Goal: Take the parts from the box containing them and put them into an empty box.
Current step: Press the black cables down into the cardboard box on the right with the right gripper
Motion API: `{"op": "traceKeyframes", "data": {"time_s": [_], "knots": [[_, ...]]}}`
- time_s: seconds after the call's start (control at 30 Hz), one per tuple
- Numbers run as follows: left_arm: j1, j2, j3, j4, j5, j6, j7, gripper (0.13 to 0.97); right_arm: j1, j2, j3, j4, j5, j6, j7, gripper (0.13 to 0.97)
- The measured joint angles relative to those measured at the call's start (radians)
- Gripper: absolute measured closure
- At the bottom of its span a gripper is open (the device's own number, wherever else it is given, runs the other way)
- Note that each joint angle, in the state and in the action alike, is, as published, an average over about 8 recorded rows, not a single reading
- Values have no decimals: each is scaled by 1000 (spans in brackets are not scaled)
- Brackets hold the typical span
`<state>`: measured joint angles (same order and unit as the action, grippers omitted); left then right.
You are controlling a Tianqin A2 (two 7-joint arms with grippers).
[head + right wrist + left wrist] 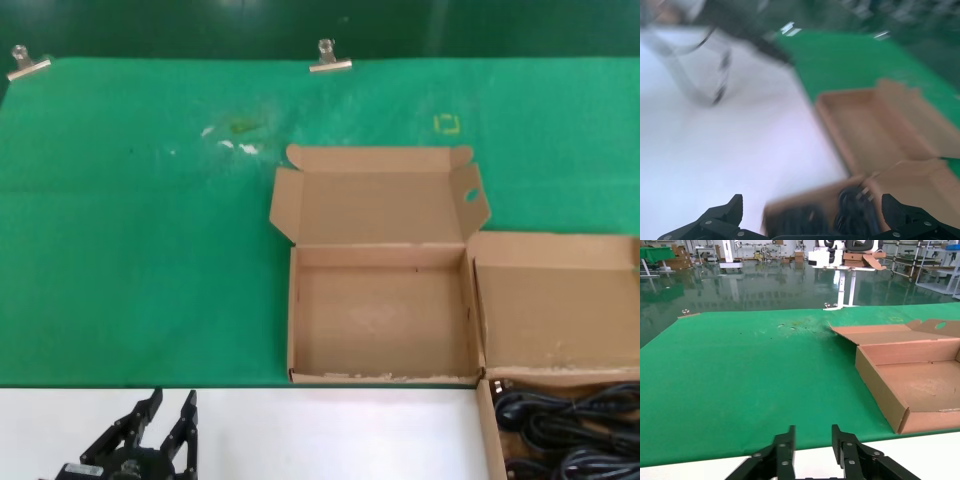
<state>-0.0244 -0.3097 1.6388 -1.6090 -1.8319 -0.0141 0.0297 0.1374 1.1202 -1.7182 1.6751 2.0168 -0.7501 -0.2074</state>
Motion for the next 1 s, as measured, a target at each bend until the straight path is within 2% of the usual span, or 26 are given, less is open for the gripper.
{"op": "traceKeyframes", "data": {"time_s": [0.17, 0.37, 0.5, 0.73, 1.0], "knots": [[0, 0, 0, 0, 0, 0, 0, 800, 176, 36, -85, -39, -183, -146, 14, 129], [0, 0, 0, 0, 0, 0, 0, 867, 397, -4, -182, -74, -407, -275, 25, 129], [0, 0, 0, 0, 0, 0, 0, 907, 494, -35, -224, -82, -513, -332, 25, 129], [0, 0, 0, 0, 0, 0, 0, 927, 590, -84, -271, -98, -625, -399, 34, 138], [0, 0, 0, 0, 0, 0, 0, 948, 606, -125, -291, -106, -663, -422, 39, 193]]}}
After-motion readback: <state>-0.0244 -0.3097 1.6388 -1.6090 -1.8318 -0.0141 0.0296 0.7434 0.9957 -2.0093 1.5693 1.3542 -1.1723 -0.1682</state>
